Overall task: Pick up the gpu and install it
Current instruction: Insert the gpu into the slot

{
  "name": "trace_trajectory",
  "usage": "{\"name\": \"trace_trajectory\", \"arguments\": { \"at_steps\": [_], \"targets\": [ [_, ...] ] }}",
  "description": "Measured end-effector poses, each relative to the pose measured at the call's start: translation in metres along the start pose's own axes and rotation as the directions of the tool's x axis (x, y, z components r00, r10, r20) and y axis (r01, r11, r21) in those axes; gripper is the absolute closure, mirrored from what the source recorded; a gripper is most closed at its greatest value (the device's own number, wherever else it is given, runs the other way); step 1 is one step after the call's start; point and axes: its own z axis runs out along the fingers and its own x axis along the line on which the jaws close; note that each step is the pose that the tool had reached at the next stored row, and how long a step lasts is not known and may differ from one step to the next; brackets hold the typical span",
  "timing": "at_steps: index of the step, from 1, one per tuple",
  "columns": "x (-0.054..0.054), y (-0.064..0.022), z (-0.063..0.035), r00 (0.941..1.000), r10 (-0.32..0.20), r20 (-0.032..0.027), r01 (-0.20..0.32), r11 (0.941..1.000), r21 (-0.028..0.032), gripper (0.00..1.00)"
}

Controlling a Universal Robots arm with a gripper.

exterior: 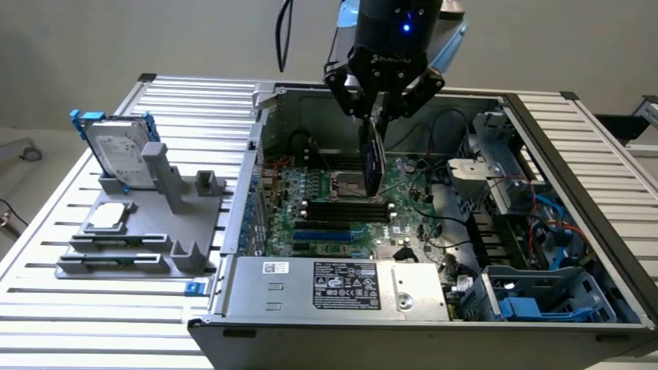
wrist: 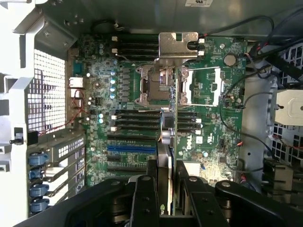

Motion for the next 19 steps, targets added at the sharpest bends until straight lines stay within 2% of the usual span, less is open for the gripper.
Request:
{"name": "trace_trajectory", "arguments": {
  "at_steps": [5,10,13,15,19],
  "targets": [
    [0.000,0.0000,0.0021,0.9959,-0.090,-0.0004,0.090,0.9959,0.0028,0.73],
    [0.000,0.0000,0.0050,0.9835,-0.181,-0.0016,0.181,0.9835,0.0052,0.73],
    [0.000,0.0000,0.0074,0.9725,-0.233,-0.0026,0.233,0.9725,0.0066,0.73],
    [0.000,0.0000,0.0091,0.9631,-0.269,-0.0033,0.269,0.9630,0.0076,0.73],
    [0.000,0.0000,0.0123,0.9408,-0.339,-0.0049,0.339,0.9408,0.0094,0.73]
  ]
}}
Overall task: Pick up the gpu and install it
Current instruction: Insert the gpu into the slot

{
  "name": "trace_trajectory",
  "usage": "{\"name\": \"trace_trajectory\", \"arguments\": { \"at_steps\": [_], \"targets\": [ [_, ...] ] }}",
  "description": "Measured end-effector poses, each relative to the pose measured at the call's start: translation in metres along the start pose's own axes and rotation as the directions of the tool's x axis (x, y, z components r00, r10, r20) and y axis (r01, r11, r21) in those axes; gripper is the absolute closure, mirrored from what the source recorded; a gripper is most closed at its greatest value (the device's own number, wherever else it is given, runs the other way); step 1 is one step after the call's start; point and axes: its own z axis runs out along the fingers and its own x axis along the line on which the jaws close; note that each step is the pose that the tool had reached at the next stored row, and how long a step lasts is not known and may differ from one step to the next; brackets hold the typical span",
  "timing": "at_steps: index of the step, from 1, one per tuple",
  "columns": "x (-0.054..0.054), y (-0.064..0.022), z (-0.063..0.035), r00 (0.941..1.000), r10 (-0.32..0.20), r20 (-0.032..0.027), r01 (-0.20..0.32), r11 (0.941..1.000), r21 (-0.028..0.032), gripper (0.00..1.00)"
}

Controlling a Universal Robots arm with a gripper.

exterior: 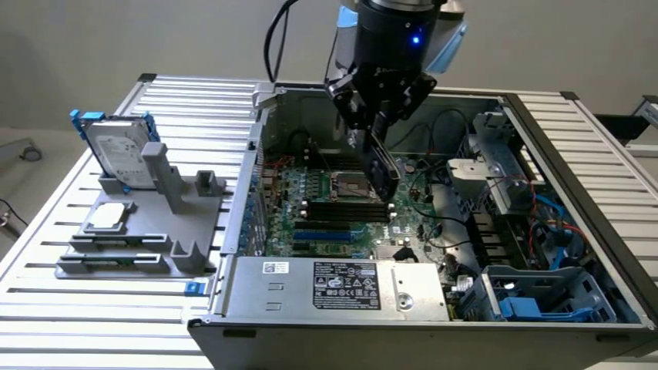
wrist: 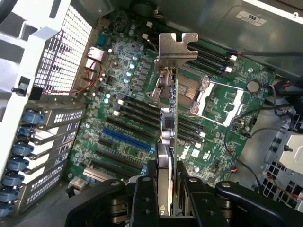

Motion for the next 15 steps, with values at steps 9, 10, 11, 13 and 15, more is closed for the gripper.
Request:
{"name": "trace_trajectory", "arguments": {
  "at_steps": [9,10,11,13,15],
  "targets": [
    [-0.0001,0.0000,0.0048,0.9868,-0.162,-0.0023,0.162,0.9868,0.0043,0.73],
    [-0.0002,0.0000,0.0053,0.9837,-0.180,-0.0026,0.180,0.9837,0.0048,0.73],
    [-0.0002,0.0000,0.0058,0.9803,-0.198,-0.0029,0.198,0.9803,0.0052,0.73],
    [-0.0002,0.0000,0.0068,0.9723,-0.234,-0.0035,0.234,0.9723,0.0062,0.73],
    [-0.0003,0.0000,0.0078,0.9633,-0.268,-0.0043,0.268,0.9633,0.0071,0.73]
  ]
}}
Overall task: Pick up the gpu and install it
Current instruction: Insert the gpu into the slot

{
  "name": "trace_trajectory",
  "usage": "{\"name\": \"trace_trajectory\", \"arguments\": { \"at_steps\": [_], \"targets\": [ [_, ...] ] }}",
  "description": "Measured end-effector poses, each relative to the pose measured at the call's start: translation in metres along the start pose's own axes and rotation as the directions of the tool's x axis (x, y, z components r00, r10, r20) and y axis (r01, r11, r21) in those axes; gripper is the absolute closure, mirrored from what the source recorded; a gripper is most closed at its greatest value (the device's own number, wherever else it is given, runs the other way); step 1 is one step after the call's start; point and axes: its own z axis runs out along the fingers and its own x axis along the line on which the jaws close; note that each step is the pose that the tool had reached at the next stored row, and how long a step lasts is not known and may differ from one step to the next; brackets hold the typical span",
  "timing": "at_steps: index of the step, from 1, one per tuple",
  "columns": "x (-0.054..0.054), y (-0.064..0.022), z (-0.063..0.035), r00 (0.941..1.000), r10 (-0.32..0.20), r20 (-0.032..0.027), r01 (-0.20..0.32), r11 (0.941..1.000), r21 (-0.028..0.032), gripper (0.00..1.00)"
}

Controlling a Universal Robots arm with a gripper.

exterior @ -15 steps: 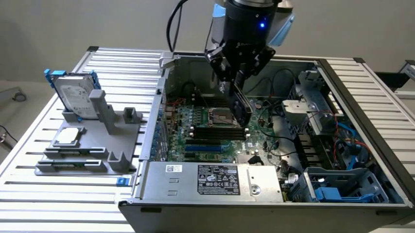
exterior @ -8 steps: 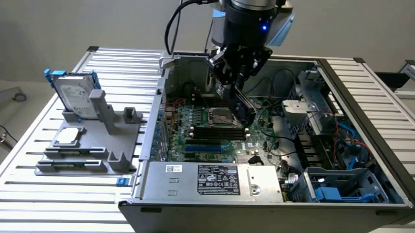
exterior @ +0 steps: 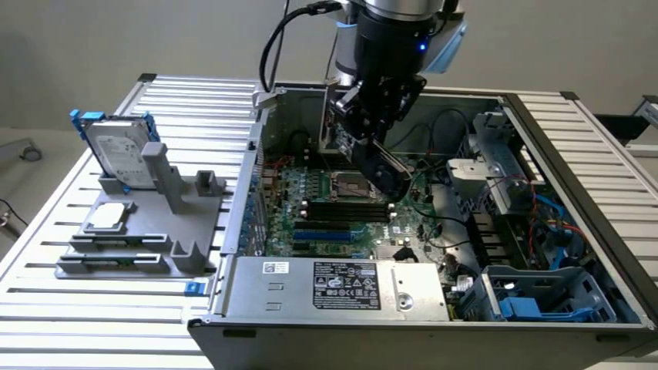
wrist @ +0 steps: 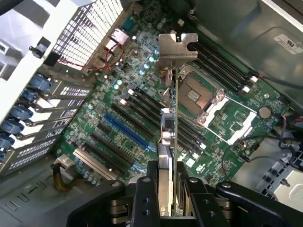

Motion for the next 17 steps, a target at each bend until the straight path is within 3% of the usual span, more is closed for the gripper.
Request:
{"name": "trace_trajectory", "arguments": {
  "at_steps": [5,9,13,17],
  "targets": [
    [-0.0001,0.0000,0.0024,0.9959,-0.091,-0.0012,0.091,0.9959,0.0025,0.73],
    [-0.0002,0.0000,0.0043,0.9867,-0.163,-0.0022,0.163,0.9867,0.0043,0.73],
    [-0.0002,0.0000,0.0062,0.9722,-0.234,-0.0035,0.234,0.9721,0.0061,0.73],
    [-0.0003,0.0000,0.0083,0.9525,-0.304,-0.0050,0.305,0.9525,0.0079,0.73]
  ]
}}
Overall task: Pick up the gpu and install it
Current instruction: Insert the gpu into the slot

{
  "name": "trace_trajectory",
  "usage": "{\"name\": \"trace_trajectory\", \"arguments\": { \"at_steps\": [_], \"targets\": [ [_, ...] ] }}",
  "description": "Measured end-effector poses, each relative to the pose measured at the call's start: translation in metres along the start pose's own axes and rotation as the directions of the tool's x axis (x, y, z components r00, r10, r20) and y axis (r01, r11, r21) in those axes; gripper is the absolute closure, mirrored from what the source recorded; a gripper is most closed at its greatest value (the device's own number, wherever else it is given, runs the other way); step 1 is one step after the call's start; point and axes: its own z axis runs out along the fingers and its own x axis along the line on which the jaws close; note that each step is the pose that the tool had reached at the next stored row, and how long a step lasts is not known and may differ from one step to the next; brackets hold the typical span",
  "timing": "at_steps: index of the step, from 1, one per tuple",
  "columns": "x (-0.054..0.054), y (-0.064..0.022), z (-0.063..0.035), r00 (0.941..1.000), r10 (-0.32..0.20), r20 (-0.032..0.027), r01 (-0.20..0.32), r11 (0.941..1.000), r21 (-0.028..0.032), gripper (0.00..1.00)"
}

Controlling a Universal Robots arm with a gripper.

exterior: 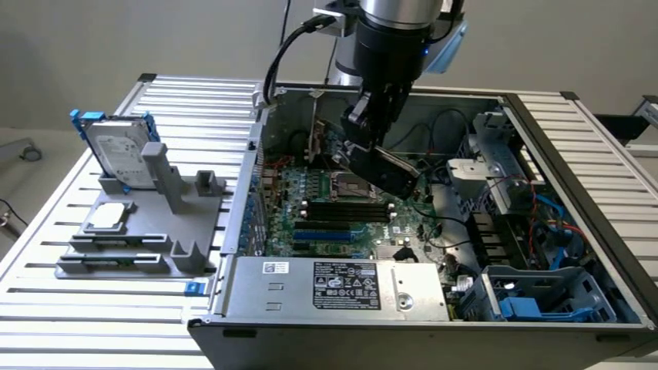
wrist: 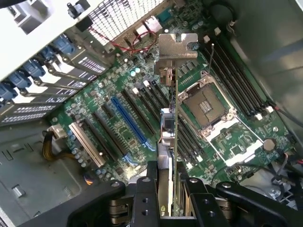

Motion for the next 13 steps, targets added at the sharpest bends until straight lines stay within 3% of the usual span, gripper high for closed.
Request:
{"name": "trace_trajectory", "arguments": {
  "at_steps": [4,7,13],
  "targets": [
    [-0.0001,0.0000,0.0023,0.9973,-0.073,-0.0009,0.073,0.9973,0.0020,0.73],
    [-0.0001,0.0000,0.0039,0.9920,-0.127,-0.0018,0.127,0.9919,0.0034,0.73],
    [-0.0003,0.0000,0.0072,0.9720,-0.235,-0.0036,0.235,0.9720,0.0062,0.73]
  ]
}}
